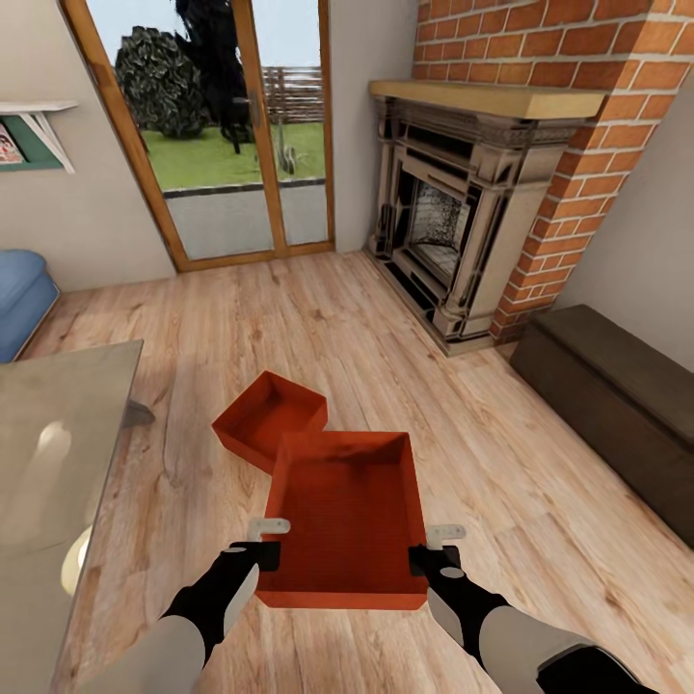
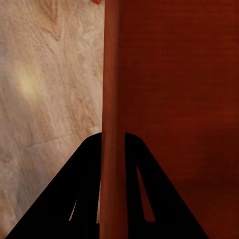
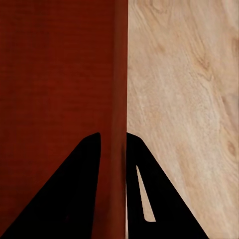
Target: Move the two storage containers from the living room to the garage. In the garage, place one container on the floor and stack the other container on top of it (either order is fine).
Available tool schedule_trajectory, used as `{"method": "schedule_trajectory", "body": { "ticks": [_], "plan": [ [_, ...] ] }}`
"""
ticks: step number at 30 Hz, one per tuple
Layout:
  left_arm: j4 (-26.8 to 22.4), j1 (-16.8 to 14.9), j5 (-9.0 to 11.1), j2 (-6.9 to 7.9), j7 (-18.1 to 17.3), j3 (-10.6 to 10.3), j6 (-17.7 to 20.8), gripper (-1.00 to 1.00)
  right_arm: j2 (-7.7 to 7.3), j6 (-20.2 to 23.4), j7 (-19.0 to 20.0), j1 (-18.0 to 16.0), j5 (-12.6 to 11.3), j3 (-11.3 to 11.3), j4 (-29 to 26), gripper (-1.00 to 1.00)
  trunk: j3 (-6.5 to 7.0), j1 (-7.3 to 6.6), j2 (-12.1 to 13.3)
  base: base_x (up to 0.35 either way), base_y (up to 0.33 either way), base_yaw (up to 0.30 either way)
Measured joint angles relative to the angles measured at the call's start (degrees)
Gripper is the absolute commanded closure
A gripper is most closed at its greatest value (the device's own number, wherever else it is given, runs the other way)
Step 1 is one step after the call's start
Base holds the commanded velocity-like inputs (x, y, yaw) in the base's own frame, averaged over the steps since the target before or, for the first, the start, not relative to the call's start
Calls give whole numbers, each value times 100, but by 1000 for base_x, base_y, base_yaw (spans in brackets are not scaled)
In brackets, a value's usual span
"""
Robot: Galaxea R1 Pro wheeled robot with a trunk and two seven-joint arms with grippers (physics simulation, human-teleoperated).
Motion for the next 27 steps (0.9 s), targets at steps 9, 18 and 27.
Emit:
{"method": "schedule_trajectory", "body": {
  "ticks": [9,18,27],
  "plan": [
    [-2,0,-5,0,-2,0,0,100,0,-8,0,0,-10,4,3,100,163,-198,361,0,0,0],
    [-6,0,-4,0,-2,2,1,100,0,-1,1,0,10,-9,-3,100,282,-265,484,0,0,0],
    [-22,2,-3,0,1,1,13,100,0,1,3,-1,23,-21,-8,100,362,-265,484,0,0,0]
  ]
}}
